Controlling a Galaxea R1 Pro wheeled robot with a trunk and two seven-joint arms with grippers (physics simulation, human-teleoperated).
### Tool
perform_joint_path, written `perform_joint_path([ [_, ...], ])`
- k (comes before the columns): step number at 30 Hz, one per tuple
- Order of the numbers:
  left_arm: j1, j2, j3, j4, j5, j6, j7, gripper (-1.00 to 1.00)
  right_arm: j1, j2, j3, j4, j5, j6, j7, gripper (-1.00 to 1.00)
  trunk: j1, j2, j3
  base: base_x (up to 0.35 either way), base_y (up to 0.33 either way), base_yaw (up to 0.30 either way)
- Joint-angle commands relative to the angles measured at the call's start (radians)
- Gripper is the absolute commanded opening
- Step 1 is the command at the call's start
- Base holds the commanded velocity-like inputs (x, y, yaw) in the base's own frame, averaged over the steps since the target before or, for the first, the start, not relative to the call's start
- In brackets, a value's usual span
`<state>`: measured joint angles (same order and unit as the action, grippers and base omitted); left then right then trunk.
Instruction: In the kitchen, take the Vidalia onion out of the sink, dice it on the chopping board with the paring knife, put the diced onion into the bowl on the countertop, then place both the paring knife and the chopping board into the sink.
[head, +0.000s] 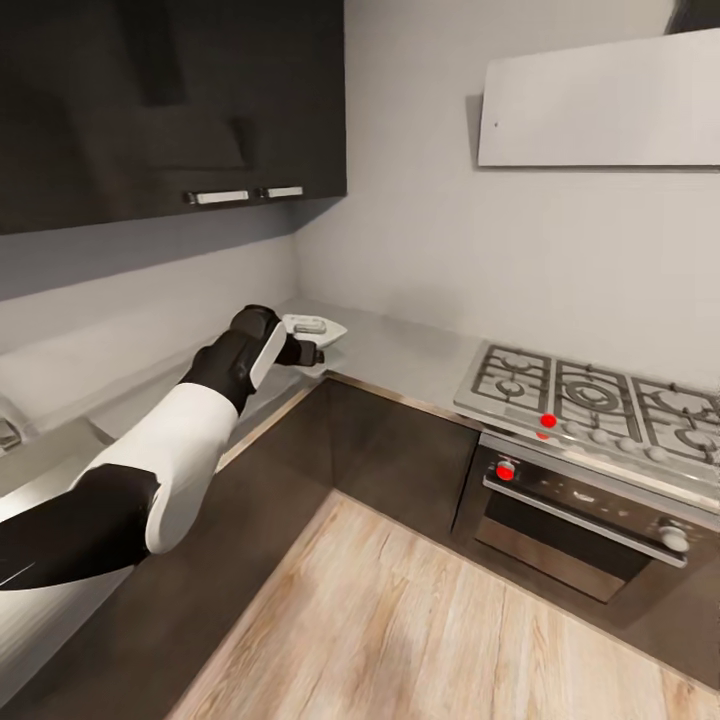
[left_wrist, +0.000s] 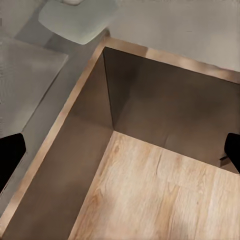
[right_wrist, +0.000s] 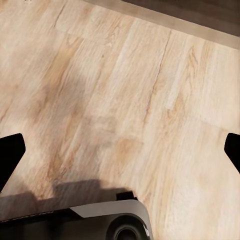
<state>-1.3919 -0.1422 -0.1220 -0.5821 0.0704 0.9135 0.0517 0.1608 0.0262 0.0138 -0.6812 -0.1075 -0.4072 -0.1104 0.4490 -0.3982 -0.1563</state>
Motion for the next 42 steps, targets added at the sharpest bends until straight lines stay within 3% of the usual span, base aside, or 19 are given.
perform_joint_path([
  [1, -0.001, 0.003, -0.004, 0.0, 0.007, 0.003, 0.006, 1.0, 0.0, 0.001, 0.002, -0.001, -0.01, -0.002, 0.0, 1.0, 0.001, -0.002, -0.002, 0.226, 0.0, -0.015],
  [15, -0.001, 0.022, -0.006, 0.005, 0.002, -0.001, 0.008, 1.0, 0.0, 0.003, 0.002, -0.001, -0.009, -0.002, 0.0, 1.0, 0.001, -0.002, -0.011, 0.327, 0.017, -0.002],
  [23, -0.001, 0.023, -0.007, 0.004, 0.002, -0.002, 0.051, 1.0, 0.0, 0.003, 0.002, 0.005, -0.009, -0.002, 0.0, 1.0, 0.001, -0.002, -0.023, 0.346, 0.066, 0.016],
  [36, -0.001, 0.023, -0.007, 0.002, 0.0, -0.003, 0.06, 1.0, 0.0, 0.003, 0.002, 0.026, -0.009, -0.002, 0.0, 1.0, 0.001, -0.002, -0.037, 0.331, -0.119, 0.126],
  [42, -0.001, 0.019, -0.008, 0.002, 0.001, -0.005, 0.121, 1.0, 0.0, 0.003, 0.002, 0.026, -0.009, -0.002, 0.0, 1.0, 0.001, -0.002, -0.041, 0.285, -0.194, 0.107],
])
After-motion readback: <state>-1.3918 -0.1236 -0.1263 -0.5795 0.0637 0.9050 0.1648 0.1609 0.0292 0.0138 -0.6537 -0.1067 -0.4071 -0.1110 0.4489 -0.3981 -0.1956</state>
